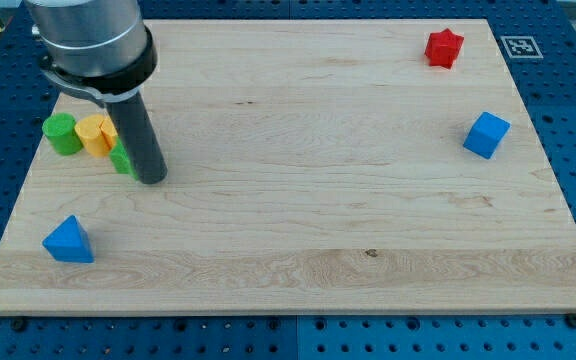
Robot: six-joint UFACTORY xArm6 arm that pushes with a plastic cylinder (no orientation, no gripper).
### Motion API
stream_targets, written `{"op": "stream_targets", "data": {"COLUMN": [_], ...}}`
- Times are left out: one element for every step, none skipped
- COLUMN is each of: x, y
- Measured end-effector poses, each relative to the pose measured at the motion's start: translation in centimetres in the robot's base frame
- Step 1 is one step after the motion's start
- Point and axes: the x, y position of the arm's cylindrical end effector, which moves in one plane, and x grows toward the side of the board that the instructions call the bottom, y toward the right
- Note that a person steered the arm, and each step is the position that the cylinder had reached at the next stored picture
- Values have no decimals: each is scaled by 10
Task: Move the blue triangle towards the center right
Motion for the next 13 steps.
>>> {"op": "stream_targets", "data": {"x": [6, 6, 11, 13, 13, 13, 31, 77, 79, 106, 143, 144, 135], "y": [1, 22, 44, 57, 58, 58, 58, 45, 45, 26, -4, -10, -39]}}
